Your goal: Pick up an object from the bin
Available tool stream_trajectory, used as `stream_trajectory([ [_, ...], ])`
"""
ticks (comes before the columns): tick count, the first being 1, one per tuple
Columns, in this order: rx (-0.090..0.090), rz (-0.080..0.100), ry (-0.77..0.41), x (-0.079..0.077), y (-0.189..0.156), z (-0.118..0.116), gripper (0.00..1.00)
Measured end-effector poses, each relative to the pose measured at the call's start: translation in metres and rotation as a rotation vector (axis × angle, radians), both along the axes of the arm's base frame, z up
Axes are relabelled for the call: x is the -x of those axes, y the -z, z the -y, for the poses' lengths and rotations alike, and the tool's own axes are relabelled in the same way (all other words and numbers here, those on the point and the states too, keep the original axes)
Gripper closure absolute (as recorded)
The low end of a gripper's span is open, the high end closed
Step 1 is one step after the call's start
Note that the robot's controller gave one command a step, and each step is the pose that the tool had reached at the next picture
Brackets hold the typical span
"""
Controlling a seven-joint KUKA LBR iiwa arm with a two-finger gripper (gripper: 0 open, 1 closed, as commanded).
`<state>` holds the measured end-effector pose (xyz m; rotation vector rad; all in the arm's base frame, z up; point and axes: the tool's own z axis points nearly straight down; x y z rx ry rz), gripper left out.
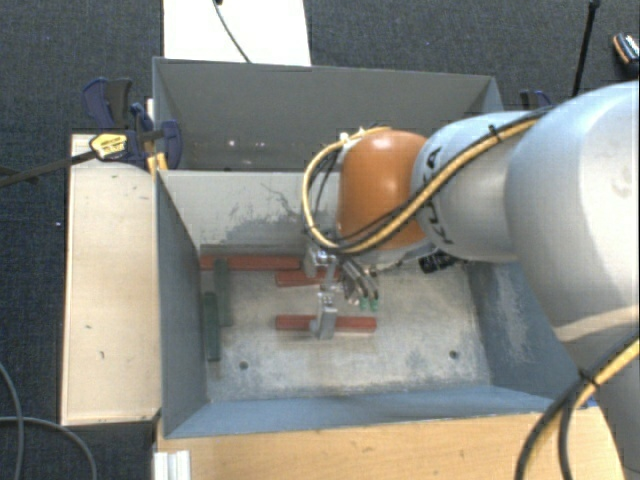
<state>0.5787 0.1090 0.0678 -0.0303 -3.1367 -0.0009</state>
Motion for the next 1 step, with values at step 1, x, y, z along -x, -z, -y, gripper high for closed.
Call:
stream_trajectory([
  [1,0.001,0.008,0.005,0.1006,-0.0030,0.0760,0.00],
])
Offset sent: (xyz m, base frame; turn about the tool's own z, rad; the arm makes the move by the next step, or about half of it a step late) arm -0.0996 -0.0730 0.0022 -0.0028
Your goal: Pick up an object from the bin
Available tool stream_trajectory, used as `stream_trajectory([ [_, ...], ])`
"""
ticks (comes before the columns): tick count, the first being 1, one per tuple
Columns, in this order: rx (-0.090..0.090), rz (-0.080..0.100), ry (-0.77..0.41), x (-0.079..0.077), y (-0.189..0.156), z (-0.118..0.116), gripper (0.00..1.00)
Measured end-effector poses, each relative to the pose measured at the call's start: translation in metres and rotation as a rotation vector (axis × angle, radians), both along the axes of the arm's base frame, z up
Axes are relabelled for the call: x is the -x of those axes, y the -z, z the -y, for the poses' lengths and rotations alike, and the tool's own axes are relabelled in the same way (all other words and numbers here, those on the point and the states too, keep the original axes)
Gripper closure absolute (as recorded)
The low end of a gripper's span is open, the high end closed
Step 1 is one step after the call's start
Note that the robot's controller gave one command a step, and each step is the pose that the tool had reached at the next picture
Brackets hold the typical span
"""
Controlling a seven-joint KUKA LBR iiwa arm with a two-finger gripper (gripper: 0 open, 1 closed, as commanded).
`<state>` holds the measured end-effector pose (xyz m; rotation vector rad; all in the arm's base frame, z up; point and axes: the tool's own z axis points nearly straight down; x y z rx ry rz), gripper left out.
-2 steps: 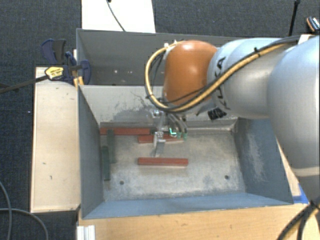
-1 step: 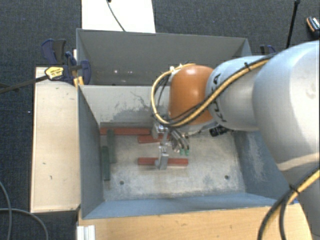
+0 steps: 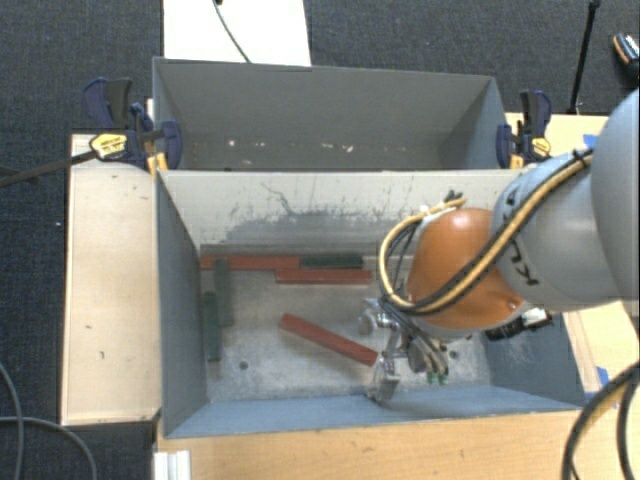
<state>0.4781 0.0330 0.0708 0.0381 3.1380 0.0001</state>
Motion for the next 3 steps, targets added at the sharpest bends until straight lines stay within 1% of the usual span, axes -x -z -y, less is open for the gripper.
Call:
stream_trajectory([
  [1,-0.001,-0.001,-0.001,-0.001,0.001,-0.003,1.00],
  [2,-0.001,0.008,-0.032,-0.027,-0.081,-0.006,1.00],
  [3,-0.001,0.008,-0.053,-0.037,-0.227,-0.013,1.00],
])
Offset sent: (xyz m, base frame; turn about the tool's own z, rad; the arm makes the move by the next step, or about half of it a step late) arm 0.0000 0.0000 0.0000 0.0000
